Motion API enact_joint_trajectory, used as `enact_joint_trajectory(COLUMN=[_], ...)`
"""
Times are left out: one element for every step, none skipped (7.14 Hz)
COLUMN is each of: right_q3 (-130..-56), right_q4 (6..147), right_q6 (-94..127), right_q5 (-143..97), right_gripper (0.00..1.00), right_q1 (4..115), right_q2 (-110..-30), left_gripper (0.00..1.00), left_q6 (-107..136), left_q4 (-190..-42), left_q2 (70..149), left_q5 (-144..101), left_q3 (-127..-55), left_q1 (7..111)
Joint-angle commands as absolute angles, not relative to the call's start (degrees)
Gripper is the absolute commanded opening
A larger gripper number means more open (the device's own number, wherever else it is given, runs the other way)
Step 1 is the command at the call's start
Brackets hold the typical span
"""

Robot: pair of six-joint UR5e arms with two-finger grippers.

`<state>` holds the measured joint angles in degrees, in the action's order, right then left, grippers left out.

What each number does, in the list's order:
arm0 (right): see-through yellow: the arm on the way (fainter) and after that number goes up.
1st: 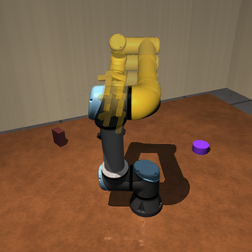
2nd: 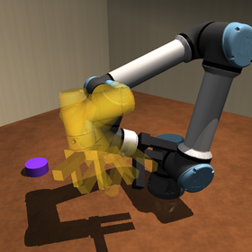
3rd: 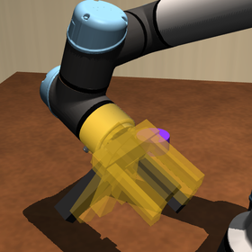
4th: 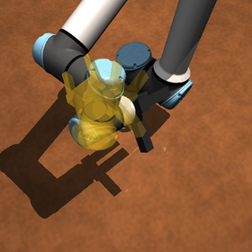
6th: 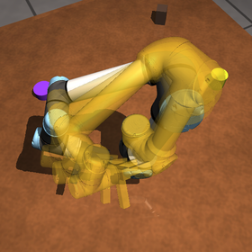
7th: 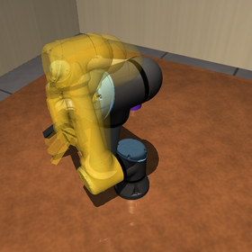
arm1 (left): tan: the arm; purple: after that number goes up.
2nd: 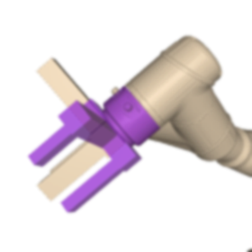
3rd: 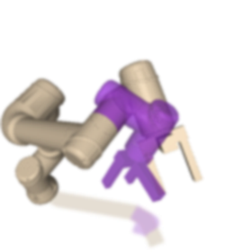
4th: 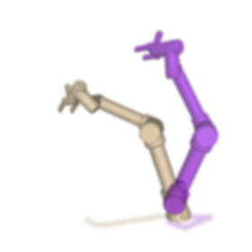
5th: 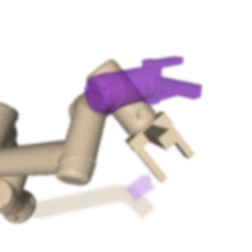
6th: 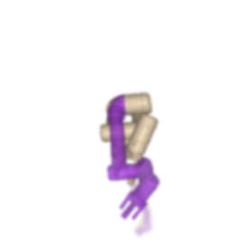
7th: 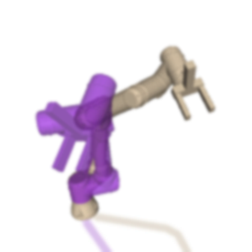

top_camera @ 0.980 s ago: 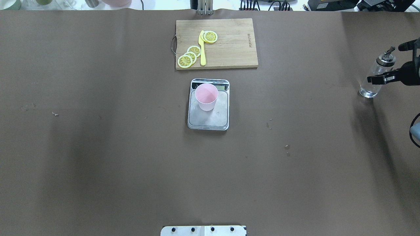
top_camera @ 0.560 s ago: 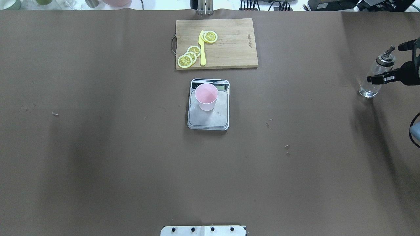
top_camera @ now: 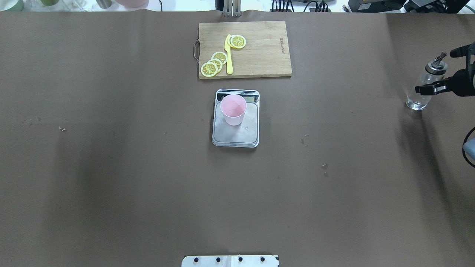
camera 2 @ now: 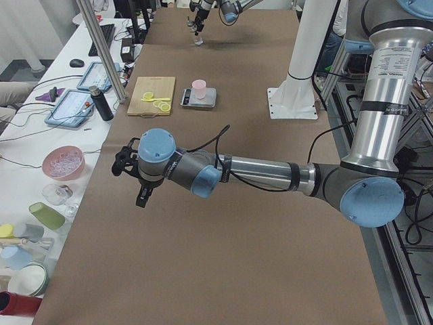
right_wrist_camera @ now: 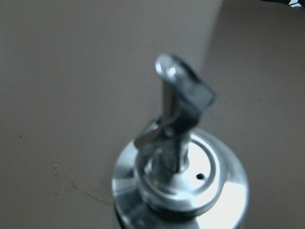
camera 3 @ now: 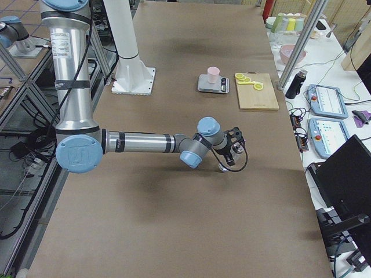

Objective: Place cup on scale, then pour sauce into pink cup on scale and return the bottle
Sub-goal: 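Lower the glass bottle onto the table with the right gripper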

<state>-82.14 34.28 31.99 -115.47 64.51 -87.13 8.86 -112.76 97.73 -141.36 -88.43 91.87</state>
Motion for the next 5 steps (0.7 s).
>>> enact_joint_trajectory(right_q3=[-82.09, -82.09, -82.18, -82.09, -82.09], right_q4=[34.28, 34.28, 34.28, 34.28, 34.28], right_q6=[31.99, 31.99, 31.99, 31.99, 32.08], right_q5=[-115.4, -115.31, -115.4, -115.49, -115.58], right_gripper=[0.55, 0.58, 0.65, 0.72, 0.89], right_q1=[64.51, 64.51, 64.51, 64.51, 64.51], right_q2=[-87.1, -87.1, -87.01, -87.01, -87.01], left_gripper=[0.97, 0.97, 0.97, 0.97, 0.97], left_q6=[8.88, 8.88, 8.88, 8.88, 8.88], left_q4=[-112.76, -112.76, -112.76, -112.76, -112.68], left_q2=[97.73, 97.73, 97.73, 97.73, 97.73], left_q5=[-141.33, -141.33, -141.24, -141.24, -141.24], left_q3=[-88.42, -88.42, -88.42, -88.42, -88.42], left_q1=[91.85, 91.85, 91.85, 91.85, 91.85])
